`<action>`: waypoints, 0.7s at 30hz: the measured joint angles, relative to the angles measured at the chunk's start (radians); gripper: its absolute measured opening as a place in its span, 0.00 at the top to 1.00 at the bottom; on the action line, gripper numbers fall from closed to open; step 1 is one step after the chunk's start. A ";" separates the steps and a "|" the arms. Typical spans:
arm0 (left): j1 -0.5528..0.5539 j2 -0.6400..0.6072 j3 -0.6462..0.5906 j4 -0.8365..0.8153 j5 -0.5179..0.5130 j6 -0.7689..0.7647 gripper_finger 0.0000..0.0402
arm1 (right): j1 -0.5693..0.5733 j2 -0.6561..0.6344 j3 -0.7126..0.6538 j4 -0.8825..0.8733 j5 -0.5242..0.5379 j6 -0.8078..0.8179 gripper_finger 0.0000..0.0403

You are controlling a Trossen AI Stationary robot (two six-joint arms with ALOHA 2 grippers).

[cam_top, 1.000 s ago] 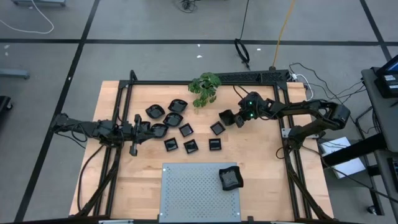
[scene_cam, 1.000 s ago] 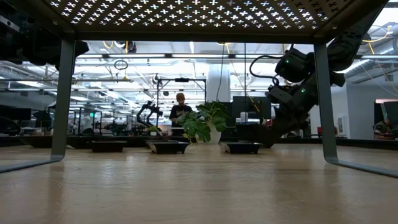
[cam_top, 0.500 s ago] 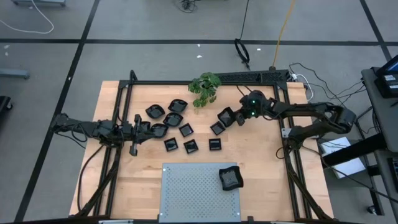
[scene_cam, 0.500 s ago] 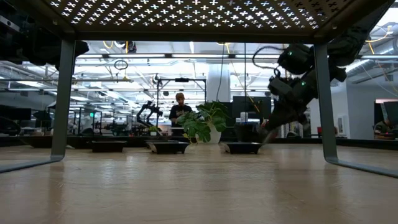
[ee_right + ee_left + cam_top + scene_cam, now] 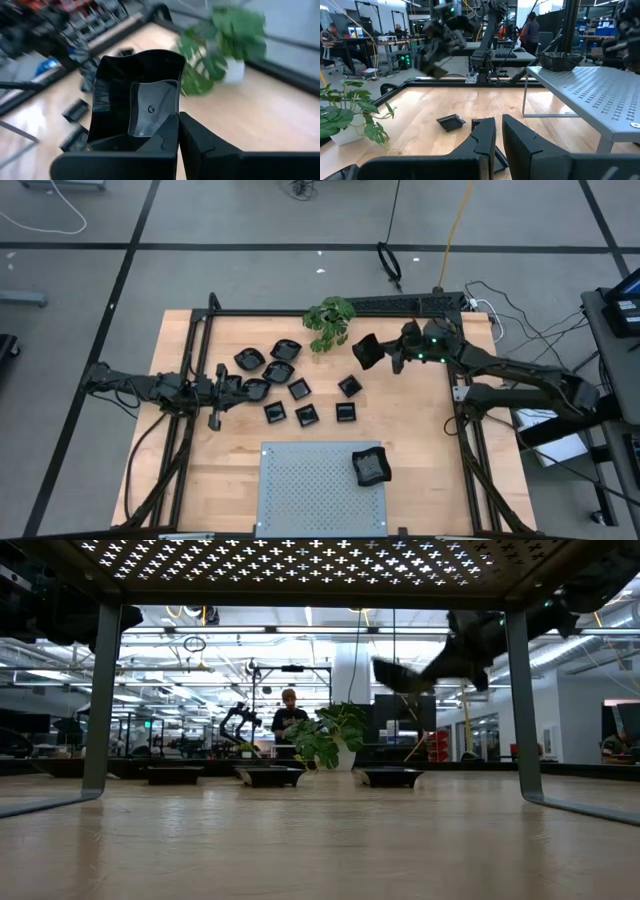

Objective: Pick & Place Mini shaped plates
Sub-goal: Stack the distorted square plate onto the stacked distorted square plate on the shelf

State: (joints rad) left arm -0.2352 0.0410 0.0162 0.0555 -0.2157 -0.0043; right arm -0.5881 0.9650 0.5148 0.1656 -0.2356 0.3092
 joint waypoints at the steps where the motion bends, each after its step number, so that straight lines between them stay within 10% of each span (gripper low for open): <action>1: 0.000 0.000 0.000 0.000 0.000 0.000 0.91 | 0.007 -0.021 0.000 0.007 -0.002 0.000 1.00; 21: 0.000 0.000 0.000 0.000 0.000 0.000 0.91 | 0.432 -0.081 0.155 0.181 -0.133 0.050 1.00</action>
State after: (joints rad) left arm -0.2352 0.0410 0.0162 0.0558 -0.2158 -0.0040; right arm -0.1559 0.8845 0.6697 0.3471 -0.3687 0.3589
